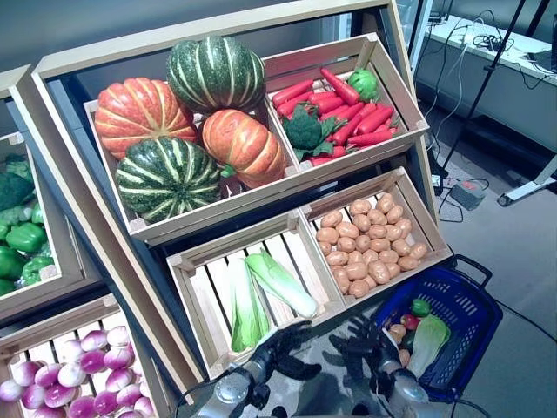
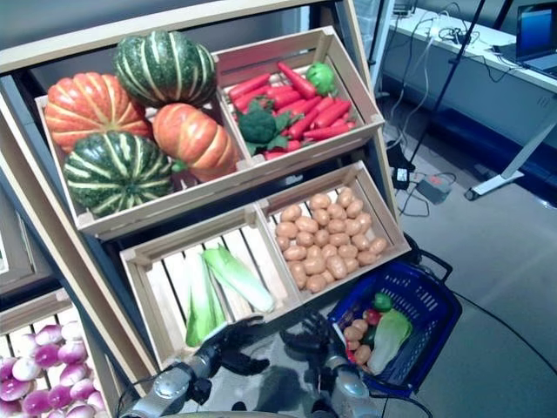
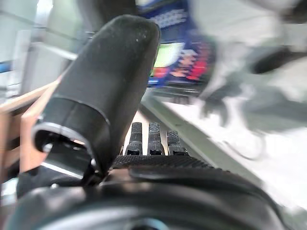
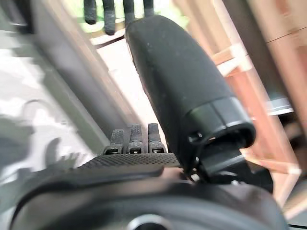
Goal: Put vegetables into the basket
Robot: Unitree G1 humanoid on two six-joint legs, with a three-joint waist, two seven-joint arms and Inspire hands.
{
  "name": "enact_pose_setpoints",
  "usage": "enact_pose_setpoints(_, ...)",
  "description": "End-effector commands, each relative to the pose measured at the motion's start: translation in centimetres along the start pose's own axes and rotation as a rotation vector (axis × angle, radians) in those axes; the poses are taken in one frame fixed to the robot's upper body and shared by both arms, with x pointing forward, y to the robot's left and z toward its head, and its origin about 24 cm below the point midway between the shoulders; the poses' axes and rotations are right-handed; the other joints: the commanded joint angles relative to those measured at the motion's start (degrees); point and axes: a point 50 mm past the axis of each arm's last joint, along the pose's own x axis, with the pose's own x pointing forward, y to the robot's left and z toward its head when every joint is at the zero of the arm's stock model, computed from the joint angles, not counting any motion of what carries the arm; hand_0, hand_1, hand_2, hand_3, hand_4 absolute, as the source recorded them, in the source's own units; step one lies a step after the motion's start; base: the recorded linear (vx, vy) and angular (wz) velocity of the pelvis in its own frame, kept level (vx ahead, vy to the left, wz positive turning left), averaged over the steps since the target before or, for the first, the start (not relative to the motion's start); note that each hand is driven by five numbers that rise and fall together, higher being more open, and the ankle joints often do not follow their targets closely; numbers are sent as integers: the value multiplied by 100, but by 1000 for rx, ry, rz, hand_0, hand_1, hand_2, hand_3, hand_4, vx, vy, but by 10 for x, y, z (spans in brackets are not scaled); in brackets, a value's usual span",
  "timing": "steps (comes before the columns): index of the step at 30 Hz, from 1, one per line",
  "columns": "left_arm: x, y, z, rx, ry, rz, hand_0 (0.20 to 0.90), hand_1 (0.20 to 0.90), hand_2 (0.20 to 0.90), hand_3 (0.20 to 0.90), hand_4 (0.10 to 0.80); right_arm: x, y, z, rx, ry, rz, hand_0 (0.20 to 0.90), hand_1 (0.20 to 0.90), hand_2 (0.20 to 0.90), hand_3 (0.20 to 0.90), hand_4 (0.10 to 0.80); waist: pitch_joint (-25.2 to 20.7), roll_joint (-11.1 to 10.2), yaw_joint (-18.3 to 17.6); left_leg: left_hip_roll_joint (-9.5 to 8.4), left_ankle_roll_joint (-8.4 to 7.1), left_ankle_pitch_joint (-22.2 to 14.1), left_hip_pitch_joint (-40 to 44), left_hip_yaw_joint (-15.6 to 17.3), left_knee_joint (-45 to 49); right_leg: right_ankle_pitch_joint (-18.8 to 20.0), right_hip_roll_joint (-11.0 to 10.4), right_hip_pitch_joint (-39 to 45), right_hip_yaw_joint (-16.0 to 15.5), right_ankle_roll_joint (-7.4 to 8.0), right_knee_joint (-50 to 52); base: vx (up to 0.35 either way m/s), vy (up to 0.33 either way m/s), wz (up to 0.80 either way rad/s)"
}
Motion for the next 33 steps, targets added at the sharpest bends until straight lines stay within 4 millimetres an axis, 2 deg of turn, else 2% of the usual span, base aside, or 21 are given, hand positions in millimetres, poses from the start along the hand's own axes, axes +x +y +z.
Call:
enact_pose_setpoints(1, 8, 19, 68, 9, -358, -14, 900, 900, 900, 900, 800, 10, 33, 60, -119, -329, 101, 900, 900, 900, 900, 800, 197, -267, 1, -325, 189, -639, 160, 74, 40, -598, -152, 545, -188, -130, 35, 0, 0, 0)
enact_pose_setpoints(3, -7, 36, 89, -69, -505, 48, 900, 900, 900, 900, 800, -1, 35, 80, -197, -468, 150, 900, 900, 900, 900, 800, 201, -287, 41, -319, 190, -656, 152, 60, 40, -617, -161, 556, -244, -132, 35, 0, 0, 0)
enact_pose_setpoints(6, -18, 50, 102, -83, -602, 171, 900, 900, 900, 900, 800, -8, 30, 92, -252, -551, 132, 900, 900, 900, 900, 800, 165, -320, 85, -321, 177, -671, 155, 21, 40, -638, -160, 580, -291, -134, 35, 9, -6, 2)
enact_pose_setpoints(7, -23, 56, 106, -68, -623, 242, 900, 900, 900, 900, 800, -9, 29, 95, -261, -564, 120, 900, 900, 900, 900, 800, 150, -332, 107, -325, 169, -674, 156, -8, 40, -647, -158, 592, -313, -141, 35, 40, -21, 8)
enact_pose_setpoints(8, -30, 68, 112, -11, -634, 427, 900, 900, 900, 900, 800, -11, 25, 97, -256, -573, 104, 900, 900, 900, 900, 800, 124, -353, 141, -329, 157, -677, 162, -53, 40, -661, -156, 615, -349, -151, 35, 46, -18, 11)
enact_pose_setpoints(10, -38, 81, 113, 74, -616, 646, 900, 900, 900, 900, 800, -12, 22, 95, -224, -559, 94, 900, 900, 900, 900, 800, 103, -374, 163, -336, 147, -667, 164, -105, 40, -671, -159, 635, -385, -163, 35, 44, -11, 17)
enact_pose_setpoints(15, -49, 99, 125, 211, -610, 931, 900, 900, 900, 900, 800, -14, 18, 86, -160, -511, 62, 900, 900, 900, 900, 800, 83, -410, 191, -358, 117, -630, 146, -225, 40, -685, -157, 667, -485, -197, 35, 52, -6, 13)
enact_pose_setpoints(22, -43, 111, 125, 233, -528, 1111, 900, 900, 900, 900, 800, -17, 18, 75, -184, -439, 89, 900, 900, 900, 900, 800, 222, -382, 24, -355, 102, -514, 107, -160, 40, -779, -184, 493, -416, -215, 308, 85, 65, 8)
enact_pose_setpoints(25, -30, 117, 140, 160, -561, 1156, 900, 900, 900, 900, 800, -12, 20, 90, -224, -477, 111, 900, 900, 900, 900, 800, 604, -350, -70, -317, 97, -584, -572, -171, 770, -1032, -324, -278, -271, -302, 1196, -170, 130, -10)
enact_pose_setpoints(28, -19, 123, 166, 107, -641, 1205, 900, 900, 900, 900, 800, -4, 23, 113, -249, -534, 128, 900, 900, 900, 900, 800, 1206, -376, -206, -280, 54, -773, -1426, -85, 1827, -1252, -478, -1177, 11, -326, 2212, -253, 132, -23)
enact_pose_setpoints(33, -25, 138, 188, 97, -700, 1258, 900, 900, 900, 900, 800, -2, 18, 120, -276, -532, 144, 900, 900, 900, 900, 800, 1540, -444, -353, -172, 87, -1138, -2179, 125, 2887, -1531, -570, -1965, 242, -389, 3167, -82, 111, -31)
